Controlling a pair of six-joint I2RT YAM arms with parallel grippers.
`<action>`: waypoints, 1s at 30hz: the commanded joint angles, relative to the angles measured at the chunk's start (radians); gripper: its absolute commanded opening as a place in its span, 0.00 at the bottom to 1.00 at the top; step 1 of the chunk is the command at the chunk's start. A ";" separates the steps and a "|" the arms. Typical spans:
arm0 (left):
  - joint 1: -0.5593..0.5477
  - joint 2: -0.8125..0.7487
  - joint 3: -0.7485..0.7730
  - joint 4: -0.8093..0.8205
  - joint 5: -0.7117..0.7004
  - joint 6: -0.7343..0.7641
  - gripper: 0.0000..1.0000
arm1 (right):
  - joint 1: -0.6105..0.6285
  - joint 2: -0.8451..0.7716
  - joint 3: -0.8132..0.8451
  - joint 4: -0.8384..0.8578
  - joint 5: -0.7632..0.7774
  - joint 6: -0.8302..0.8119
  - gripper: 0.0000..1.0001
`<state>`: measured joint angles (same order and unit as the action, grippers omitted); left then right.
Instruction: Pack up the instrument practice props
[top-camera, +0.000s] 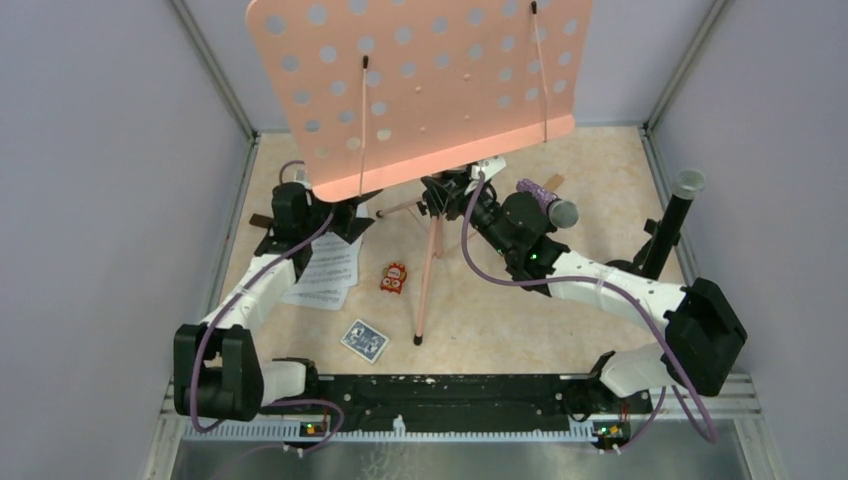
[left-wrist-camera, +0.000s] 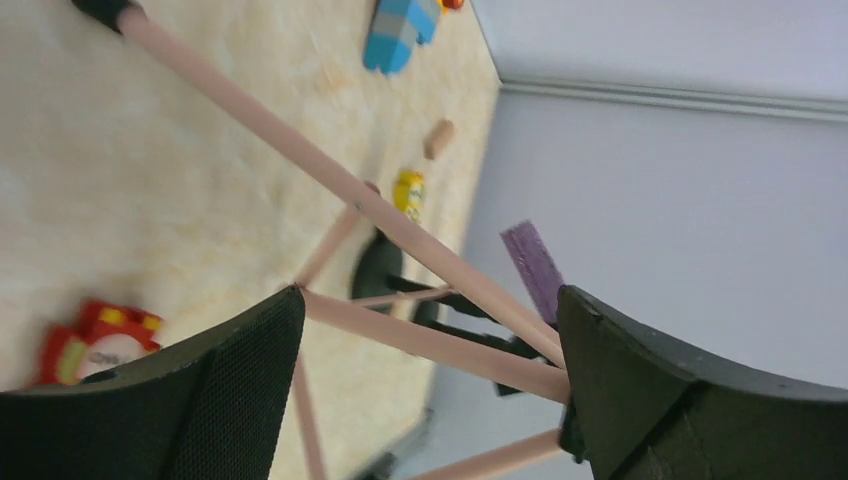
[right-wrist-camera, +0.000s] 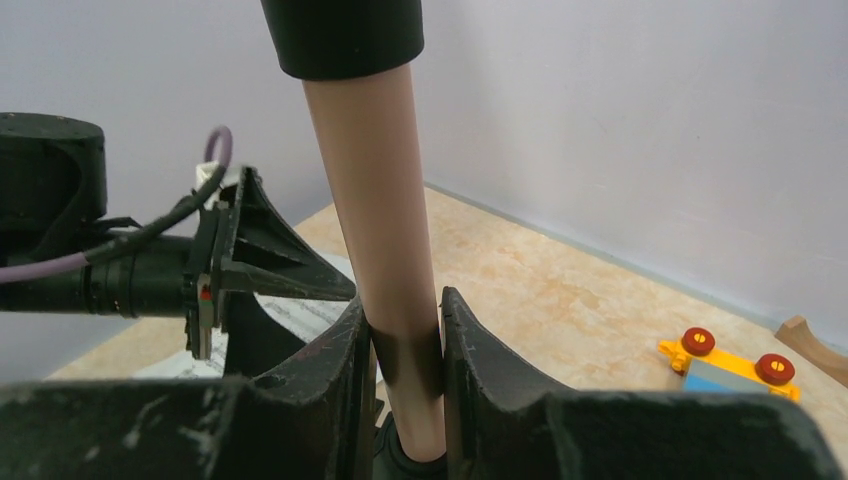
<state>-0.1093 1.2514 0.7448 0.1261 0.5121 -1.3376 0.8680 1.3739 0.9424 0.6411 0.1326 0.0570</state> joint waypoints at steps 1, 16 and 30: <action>0.033 -0.086 0.054 0.023 -0.069 0.447 0.98 | 0.022 -0.016 -0.028 -0.171 -0.020 0.143 0.00; -0.019 -0.410 -0.287 0.635 0.426 1.640 0.93 | 0.022 -0.014 -0.029 -0.170 -0.034 0.129 0.00; -0.193 -0.246 -0.185 0.623 0.410 2.018 0.91 | 0.022 -0.003 0.015 -0.207 -0.058 0.145 0.00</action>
<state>-0.2398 0.9756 0.4950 0.7292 0.9226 0.5419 0.8680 1.3689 0.9489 0.6189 0.1249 0.0566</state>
